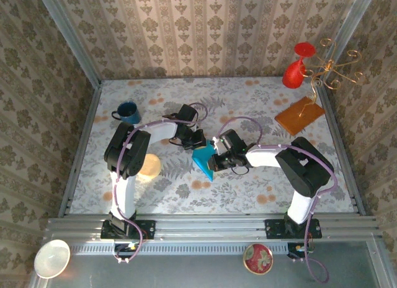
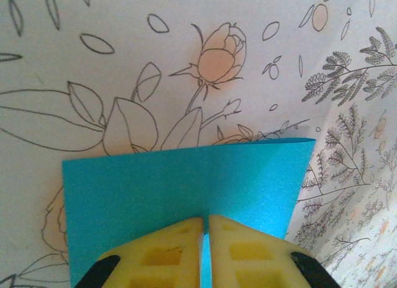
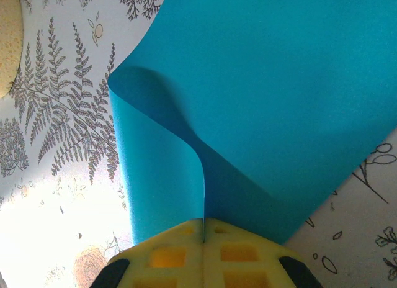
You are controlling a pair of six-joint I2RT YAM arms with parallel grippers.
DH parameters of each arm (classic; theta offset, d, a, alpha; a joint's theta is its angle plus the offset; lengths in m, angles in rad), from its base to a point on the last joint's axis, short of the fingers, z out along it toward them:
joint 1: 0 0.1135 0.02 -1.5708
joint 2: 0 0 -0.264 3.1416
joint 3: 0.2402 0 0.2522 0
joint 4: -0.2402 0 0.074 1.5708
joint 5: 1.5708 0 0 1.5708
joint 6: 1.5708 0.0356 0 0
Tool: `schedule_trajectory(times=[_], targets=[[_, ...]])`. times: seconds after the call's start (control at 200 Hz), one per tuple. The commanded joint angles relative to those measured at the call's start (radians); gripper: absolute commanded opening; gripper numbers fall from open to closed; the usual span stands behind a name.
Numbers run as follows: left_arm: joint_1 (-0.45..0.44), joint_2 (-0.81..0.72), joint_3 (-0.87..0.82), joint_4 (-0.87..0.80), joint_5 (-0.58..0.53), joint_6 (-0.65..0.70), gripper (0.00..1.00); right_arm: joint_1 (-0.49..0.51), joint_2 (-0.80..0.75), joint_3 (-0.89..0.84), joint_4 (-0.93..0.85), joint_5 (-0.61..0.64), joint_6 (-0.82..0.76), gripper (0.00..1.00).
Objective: Fold a paper plane with a square sheet of paper (pick it up from the middle)
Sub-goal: Third fold the triangle at the center of the table.
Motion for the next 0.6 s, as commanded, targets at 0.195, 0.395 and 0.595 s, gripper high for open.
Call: schedule_trajectory(times=[0.195,0.395,0.595], targets=[[0.002,-0.097,-0.056,-0.041,-0.03,-0.018,0.2,-0.007,0.0,0.02,-0.027,0.002,0.02,0.02],[0.0,-0.069,-0.088,-0.064,-0.046,-0.02,0.16,-0.009,0.003,0.023,-0.024,-0.007,0.024,0.02],[-0.002,-0.025,-0.075,-0.106,-0.07,-0.001,0.14,-0.011,-0.006,0.031,-0.031,-0.008,0.024,0.02]])
